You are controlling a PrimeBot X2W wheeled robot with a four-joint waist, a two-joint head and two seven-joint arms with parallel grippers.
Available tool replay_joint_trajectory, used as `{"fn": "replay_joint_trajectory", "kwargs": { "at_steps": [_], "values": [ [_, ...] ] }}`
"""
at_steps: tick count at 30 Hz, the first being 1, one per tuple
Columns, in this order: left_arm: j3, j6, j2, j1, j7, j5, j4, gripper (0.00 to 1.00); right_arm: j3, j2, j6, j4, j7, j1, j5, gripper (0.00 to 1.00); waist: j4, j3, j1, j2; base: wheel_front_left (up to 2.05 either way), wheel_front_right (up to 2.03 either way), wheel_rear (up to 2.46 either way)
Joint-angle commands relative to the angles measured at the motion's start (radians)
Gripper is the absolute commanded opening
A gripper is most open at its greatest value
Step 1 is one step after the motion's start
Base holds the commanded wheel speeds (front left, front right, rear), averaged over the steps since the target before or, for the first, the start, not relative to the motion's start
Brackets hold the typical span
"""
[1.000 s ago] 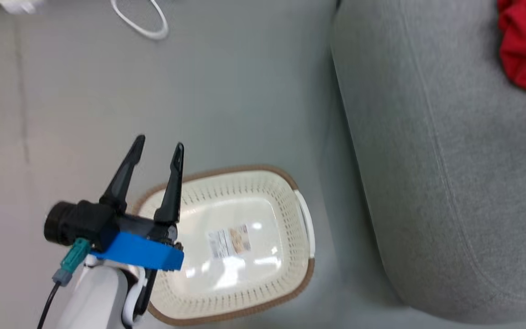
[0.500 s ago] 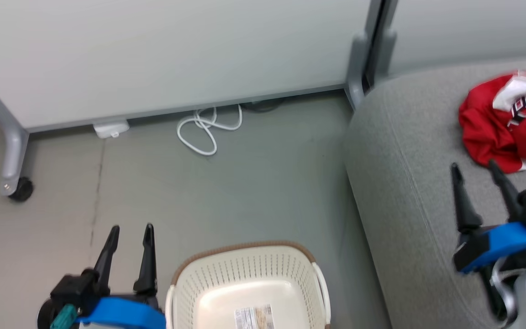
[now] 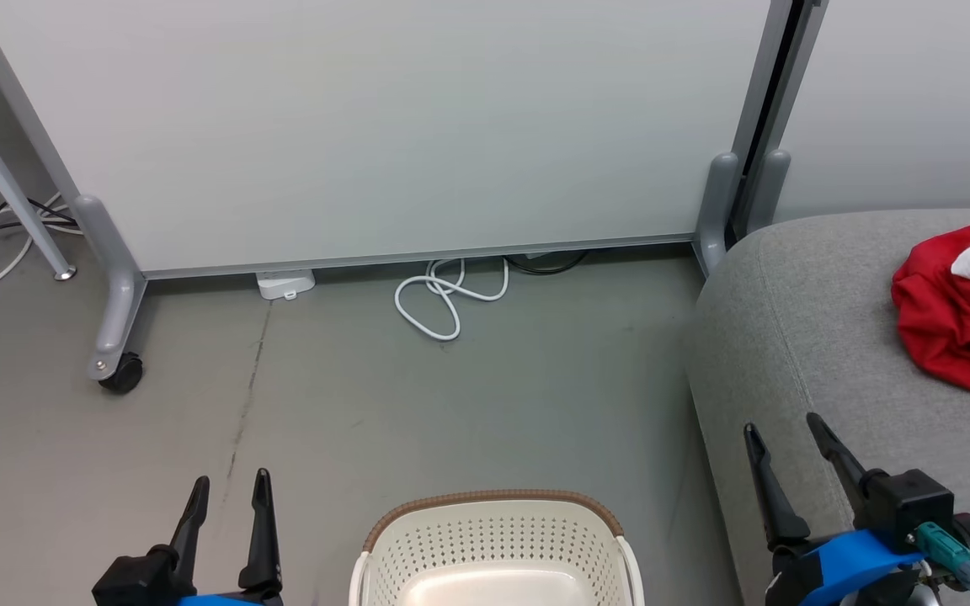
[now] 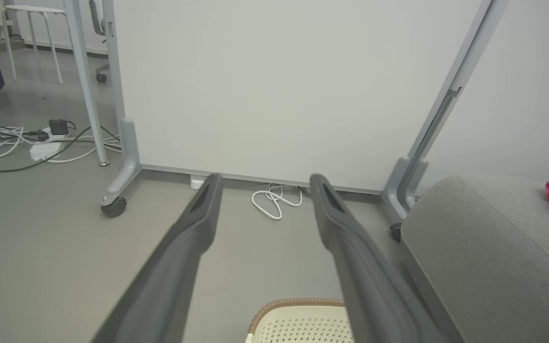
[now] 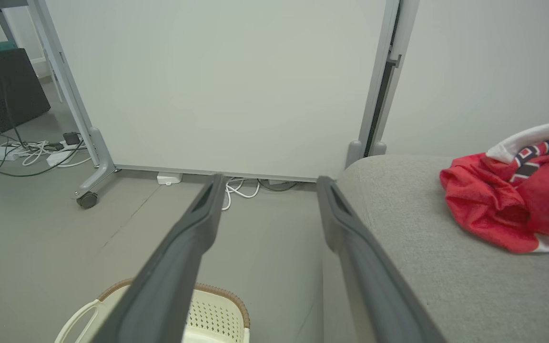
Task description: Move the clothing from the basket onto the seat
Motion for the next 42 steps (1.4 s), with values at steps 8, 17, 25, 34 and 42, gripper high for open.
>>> {"fn": "replay_joint_trajectory", "kwargs": {
  "at_steps": [8, 17, 25, 34, 42],
  "values": [
    [0.016, -0.01, -0.01, 0.015, -0.005, 0.004, -0.001, 1.0, -0.002, 0.009, 0.0, -0.008, 0.007, 0.02, -0.006, 1.0, 0.0, 0.006, 0.0002, -0.0001, 0.0, 0.0, 0.0],
    [0.019, -0.015, -0.014, 0.014, -0.005, 0.007, 0.002, 1.0, -0.004, 0.01, 0.0, -0.006, 0.007, 0.02, 0.01, 1.0, -0.007, 0.01, 0.0002, -0.0001, 0.0, 0.0, 0.0],
    [0.016, -0.011, -0.017, 0.011, 0.001, 0.004, 0.001, 0.0, 0.001, 0.008, 0.0, 0.004, 0.008, 0.009, 0.021, 0.0, -0.008, 0.012, 0.0002, -0.0001, 0.0, 0.0, 0.0],
    [0.017, -0.011, -0.028, 0.026, 0.021, -0.048, 0.047, 0.0, -0.004, 0.01, 0.0, 0.063, 0.023, 0.011, 0.079, 0.0, -0.009, 0.012, 0.0002, -0.0001, 0.0, 0.0, 0.0],
    [0.033, -0.012, -0.029, 0.005, 0.061, -0.191, 0.033, 0.0, -0.013, 0.01, 0.0, 0.066, 0.042, -0.001, 0.243, 0.0, -0.012, 0.013, 0.0002, -0.0001, 0.0, 0.0, 0.0]
  ]
}}
